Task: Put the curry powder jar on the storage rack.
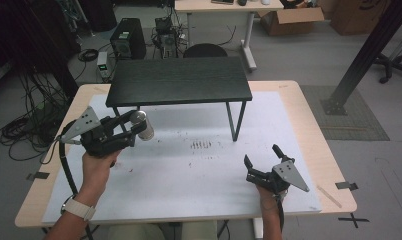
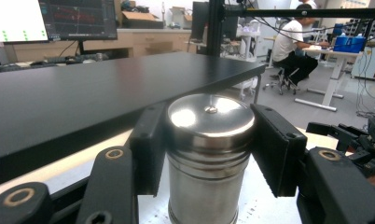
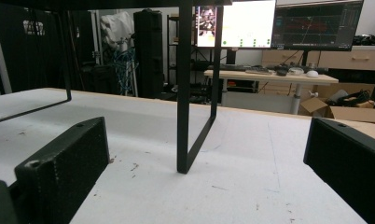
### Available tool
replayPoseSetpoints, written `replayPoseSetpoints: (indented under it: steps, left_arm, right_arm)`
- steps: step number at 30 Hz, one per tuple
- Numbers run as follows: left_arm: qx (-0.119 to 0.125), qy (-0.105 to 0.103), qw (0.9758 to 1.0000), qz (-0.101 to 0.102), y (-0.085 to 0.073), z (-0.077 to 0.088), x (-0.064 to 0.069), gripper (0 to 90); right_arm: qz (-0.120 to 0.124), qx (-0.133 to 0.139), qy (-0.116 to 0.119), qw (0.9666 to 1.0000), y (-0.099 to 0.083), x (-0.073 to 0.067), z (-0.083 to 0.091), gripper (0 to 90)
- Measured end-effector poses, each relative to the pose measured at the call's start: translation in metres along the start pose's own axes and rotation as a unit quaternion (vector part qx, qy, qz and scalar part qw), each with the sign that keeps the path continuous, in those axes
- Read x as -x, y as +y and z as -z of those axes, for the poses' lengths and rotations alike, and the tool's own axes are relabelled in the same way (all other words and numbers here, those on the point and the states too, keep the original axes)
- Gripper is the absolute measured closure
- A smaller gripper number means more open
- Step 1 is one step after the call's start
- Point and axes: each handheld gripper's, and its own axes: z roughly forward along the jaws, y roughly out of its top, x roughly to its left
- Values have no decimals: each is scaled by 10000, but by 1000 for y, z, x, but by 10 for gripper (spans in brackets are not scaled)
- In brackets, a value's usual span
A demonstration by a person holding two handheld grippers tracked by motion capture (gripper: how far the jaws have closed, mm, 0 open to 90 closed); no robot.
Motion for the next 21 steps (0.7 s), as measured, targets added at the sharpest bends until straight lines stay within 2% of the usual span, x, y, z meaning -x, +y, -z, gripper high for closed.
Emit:
replayPoseSetpoints:
  steps: [5, 12, 21]
  left_arm:
    - [2, -81, 10000, -32, 10, -4, -1, 491]
    - [83, -190, 9998, 31, 23, -8, -3, 491]
    - [202, -252, 9995, -71, 46, -13, -7, 492]
  right_arm:
    - [5, 3, -2, 10000, 0, 0, 0, 0]
    - [-1, 1, 0, 10000, 0, 0, 0, 0]
    - [-6, -8, -2, 10000, 0, 0, 0, 0]
